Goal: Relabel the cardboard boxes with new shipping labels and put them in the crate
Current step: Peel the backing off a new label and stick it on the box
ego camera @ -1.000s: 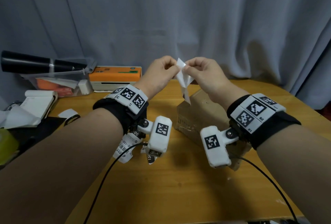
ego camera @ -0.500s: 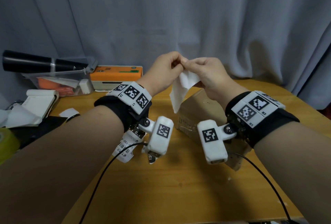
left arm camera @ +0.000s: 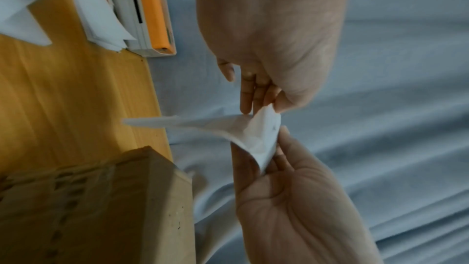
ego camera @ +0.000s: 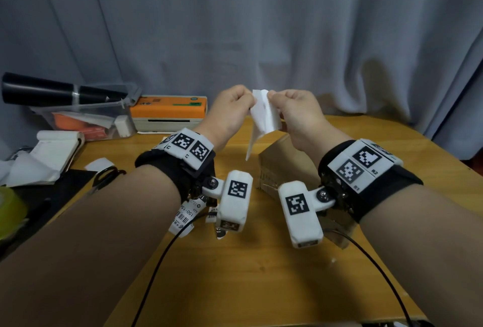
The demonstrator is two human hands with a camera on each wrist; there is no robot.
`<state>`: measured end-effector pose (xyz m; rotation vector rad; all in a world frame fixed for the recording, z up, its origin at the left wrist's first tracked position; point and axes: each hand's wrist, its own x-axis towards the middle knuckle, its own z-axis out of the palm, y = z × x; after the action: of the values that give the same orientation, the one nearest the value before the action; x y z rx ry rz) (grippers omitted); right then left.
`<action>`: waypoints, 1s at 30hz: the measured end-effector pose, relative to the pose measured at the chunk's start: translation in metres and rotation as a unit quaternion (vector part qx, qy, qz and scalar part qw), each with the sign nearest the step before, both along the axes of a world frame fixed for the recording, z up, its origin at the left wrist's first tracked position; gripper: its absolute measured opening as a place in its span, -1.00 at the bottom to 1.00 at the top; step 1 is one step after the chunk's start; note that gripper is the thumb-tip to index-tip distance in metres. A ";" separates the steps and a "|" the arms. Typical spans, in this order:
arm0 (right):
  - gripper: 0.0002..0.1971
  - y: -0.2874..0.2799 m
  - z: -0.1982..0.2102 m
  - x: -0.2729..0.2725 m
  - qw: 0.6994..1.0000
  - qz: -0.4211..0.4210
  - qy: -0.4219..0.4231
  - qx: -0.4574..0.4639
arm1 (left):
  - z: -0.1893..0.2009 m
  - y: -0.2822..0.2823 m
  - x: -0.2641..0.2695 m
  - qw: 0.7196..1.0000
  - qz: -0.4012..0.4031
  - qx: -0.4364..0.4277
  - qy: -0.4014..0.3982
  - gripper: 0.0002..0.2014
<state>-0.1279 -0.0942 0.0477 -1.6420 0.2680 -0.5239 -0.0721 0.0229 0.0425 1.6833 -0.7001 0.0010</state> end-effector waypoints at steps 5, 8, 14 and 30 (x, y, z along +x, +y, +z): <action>-0.77 0.001 -0.003 0.001 0.999 -0.029 -0.006 0.027 | -0.009 0.003 0.007 0.998 0.033 0.000 0.046 -0.79; -0.77 0.001 -0.005 0.003 0.998 -0.065 -0.008 0.025 | -0.012 0.001 0.008 0.997 0.046 0.001 0.055 -0.79; -0.73 -0.003 -0.007 0.005 0.993 -0.108 -0.019 0.052 | -0.020 0.000 0.019 0.995 0.092 0.037 0.015 -0.81; -0.62 -0.031 -0.011 -0.007 0.992 -0.119 -0.028 -0.017 | -0.014 0.003 0.014 0.992 0.030 0.044 0.110 -0.68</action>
<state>-0.1344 -0.1256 0.0371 -1.6349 0.4190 -0.7578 -0.0579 0.0258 0.0283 1.7562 -0.4887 -0.1724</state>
